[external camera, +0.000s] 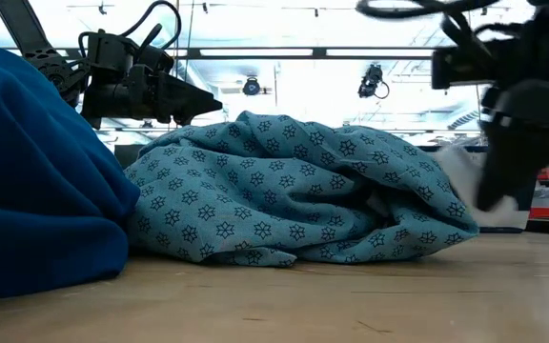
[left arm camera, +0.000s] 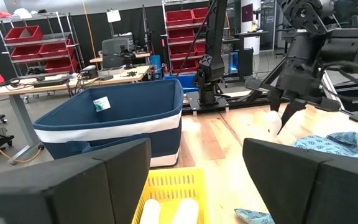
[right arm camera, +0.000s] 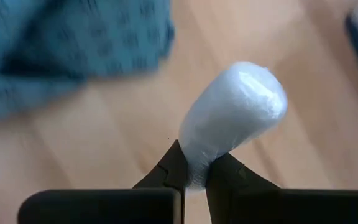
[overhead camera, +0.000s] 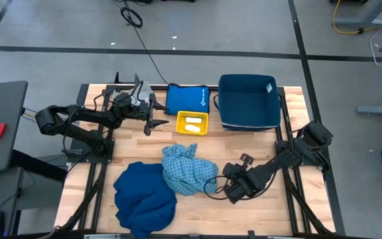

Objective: Pick & place medical supplies in basket/bin
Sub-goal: Put the white rolled gauze into the yellow bin

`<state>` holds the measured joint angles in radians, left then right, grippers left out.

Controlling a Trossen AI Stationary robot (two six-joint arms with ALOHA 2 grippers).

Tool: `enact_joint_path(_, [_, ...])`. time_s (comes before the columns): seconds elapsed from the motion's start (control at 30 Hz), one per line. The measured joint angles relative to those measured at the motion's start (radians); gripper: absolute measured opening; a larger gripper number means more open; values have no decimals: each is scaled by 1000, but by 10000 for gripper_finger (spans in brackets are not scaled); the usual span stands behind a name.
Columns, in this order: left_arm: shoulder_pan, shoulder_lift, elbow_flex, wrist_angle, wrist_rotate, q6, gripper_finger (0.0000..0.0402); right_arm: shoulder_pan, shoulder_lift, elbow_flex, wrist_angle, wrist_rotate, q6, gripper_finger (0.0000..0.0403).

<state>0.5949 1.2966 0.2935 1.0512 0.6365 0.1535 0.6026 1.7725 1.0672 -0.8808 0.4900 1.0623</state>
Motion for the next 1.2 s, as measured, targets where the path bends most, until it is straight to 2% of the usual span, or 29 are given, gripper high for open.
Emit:
enact_joint_path(0.33, [0, 0, 0, 0, 0, 1, 259, -37, -58, 0, 196, 276, -250, 30])
enact_joint_path(0.53, [0, 0, 0, 0, 0, 3, 259, -76, -123, 0, 477, 295, -578, 30])
enact_joint_path(0.63, [0, 0, 0, 0, 0, 4, 259, -105, -136, 0, 658, 200, -768, 30])
enact_joint_path(0.77, [0, 0, 0, 0, 0, 6, 259, -154, -137, -1, 894, 2, -974, 30])
enact_joint_path(0.93, [0, 0, 0, 0, 0, 5, 259, -233, -136, -90, 1311, -279, -1150, 30])
enact_joint_path(1.03, [0, 0, 0, -1, 0, 6, 259, -291, -137, -160, 1552, -424, -1189, 30])
enact_joint_path(1.2, [0, 0, 0, 0, 0, 5, 259, -381, -137, -222, 1639, -481, -1213, 30])
